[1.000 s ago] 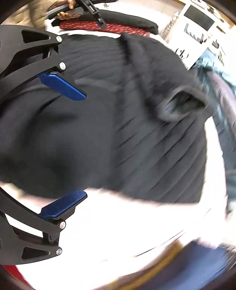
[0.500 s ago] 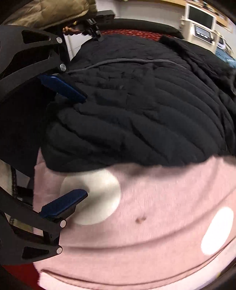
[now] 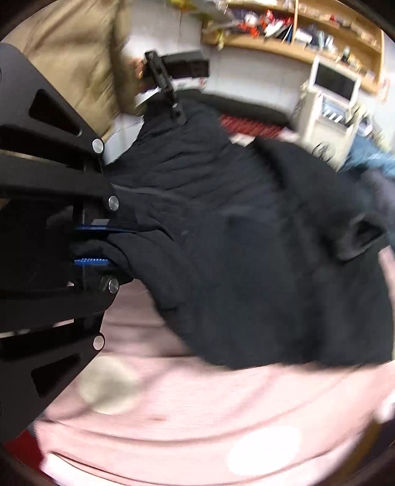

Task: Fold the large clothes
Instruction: 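Grasp the jacket edge with the right gripper while the left gripper grasps the opposite edge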

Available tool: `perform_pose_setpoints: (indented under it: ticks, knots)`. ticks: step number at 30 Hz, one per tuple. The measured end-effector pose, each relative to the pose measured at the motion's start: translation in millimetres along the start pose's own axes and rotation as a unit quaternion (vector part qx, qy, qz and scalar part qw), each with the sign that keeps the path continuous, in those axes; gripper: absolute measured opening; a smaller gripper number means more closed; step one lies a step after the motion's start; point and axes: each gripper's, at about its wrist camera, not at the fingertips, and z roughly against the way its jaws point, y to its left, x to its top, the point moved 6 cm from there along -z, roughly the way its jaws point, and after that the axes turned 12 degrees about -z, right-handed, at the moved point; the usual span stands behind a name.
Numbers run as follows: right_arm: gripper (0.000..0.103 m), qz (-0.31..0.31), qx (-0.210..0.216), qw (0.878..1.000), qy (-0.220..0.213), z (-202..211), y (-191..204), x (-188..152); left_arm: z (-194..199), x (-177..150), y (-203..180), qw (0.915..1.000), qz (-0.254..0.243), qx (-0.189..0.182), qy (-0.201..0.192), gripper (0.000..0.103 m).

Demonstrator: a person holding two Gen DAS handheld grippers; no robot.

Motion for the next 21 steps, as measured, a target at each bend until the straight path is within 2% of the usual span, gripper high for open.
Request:
perform_pose_setpoints:
  ticks: [4,7,9,10,12,14,17,18,20,21]
  knots:
    - [0.012,0.002,0.041,0.997,-0.066,34,37,76,37,86,25,0.9964,0.013,0.003,-0.083,0.023]
    - [0.012,-0.01,0.066,0.992,-0.104,44,60,133,48,150,54,0.9922,0.024,0.024,-0.12,0.023]
    - [0.012,-0.038,0.098,0.987,-0.126,54,68,185,40,191,71,0.9912,0.038,0.037,-0.121,0.023]
    - [0.012,-0.047,0.104,0.985,-0.132,57,69,204,28,218,85,0.9913,0.066,0.033,-0.109,0.023]
    - [0.012,-0.049,0.075,0.987,-0.137,46,77,253,5,249,97,0.9898,0.097,0.04,-0.096,0.026]
    - [0.012,-0.059,0.05,0.988,-0.137,34,77,283,-18,273,118,0.987,0.138,0.04,-0.071,0.029]
    - [0.012,-0.103,0.027,0.986,-0.126,12,55,320,-36,284,146,0.9723,0.226,-0.021,-0.056,0.034]
    - [0.012,-0.124,0.027,0.985,-0.12,12,39,324,-36,283,156,0.9635,0.254,-0.059,-0.059,0.038]
    - [0.012,-0.177,0.039,0.977,-0.109,-1,19,334,-25,280,166,0.9487,0.282,-0.122,-0.074,0.043]
    - [0.012,-0.212,0.053,0.971,-0.102,-7,5,338,-21,281,171,0.9435,0.29,-0.138,-0.082,0.047]
